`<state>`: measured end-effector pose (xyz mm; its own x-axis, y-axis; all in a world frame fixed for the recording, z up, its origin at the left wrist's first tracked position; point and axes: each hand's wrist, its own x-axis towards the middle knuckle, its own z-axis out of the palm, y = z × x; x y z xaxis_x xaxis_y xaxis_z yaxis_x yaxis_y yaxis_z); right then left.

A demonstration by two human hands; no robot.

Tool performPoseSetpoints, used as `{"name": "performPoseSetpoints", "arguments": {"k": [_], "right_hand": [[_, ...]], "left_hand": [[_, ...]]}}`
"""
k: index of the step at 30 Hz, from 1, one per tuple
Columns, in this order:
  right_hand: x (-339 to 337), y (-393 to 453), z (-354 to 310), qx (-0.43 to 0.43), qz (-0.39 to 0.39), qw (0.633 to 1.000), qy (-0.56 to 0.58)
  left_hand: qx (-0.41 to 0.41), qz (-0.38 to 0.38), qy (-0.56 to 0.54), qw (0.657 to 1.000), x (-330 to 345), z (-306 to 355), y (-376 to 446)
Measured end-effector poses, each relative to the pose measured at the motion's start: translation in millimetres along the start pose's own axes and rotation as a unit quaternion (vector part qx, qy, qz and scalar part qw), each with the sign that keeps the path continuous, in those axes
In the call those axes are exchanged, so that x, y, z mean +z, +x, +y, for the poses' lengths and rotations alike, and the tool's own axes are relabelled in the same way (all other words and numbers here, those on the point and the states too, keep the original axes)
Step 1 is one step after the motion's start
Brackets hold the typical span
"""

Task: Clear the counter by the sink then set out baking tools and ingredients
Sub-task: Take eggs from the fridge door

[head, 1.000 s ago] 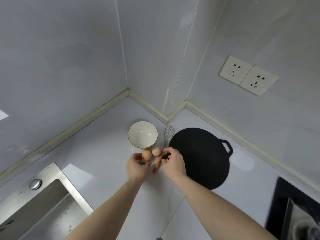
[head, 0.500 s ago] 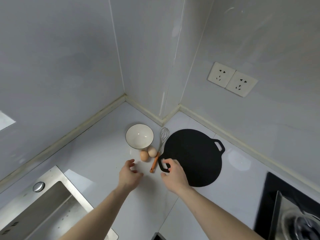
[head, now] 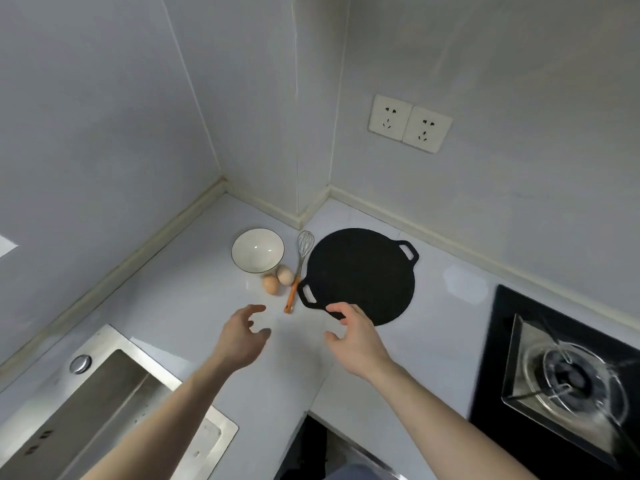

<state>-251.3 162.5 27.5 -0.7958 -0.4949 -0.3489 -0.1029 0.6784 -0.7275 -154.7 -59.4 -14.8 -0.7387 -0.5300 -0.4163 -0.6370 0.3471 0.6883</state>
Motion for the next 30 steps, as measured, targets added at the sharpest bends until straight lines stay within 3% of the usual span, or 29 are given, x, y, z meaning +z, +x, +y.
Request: {"name": "performPoseSetpoints", "arguments": {"k": [7, 13, 19, 27, 30], "right_hand": [[-49, -76, 27, 0.005, 0.070, 0.997, 0.025], [-100, -185, 70, 0.025, 0.143, 0.988, 0.061], [-145, -335, 121, 0.070, 0.256, 0.960, 0.090], [-183, -507, 178, 0.121, 0.404, 0.900, 0.107], [-199, -576, 204, 0.152, 0.473, 0.861, 0.111]], "left_hand": [[0.163, -0.013, 0.118, 0.979, 27, 61, -49], [0.319, -0.035, 0.115, 0.940, 79, 134, -130], [0.451, -0.128, 0.101, 0.877, 156, 196, -256], [0.563, -0.249, 0.117, 0.779, 249, 243, -387], [0.615, -0.293, 0.143, 0.718, 287, 267, -434]]}}
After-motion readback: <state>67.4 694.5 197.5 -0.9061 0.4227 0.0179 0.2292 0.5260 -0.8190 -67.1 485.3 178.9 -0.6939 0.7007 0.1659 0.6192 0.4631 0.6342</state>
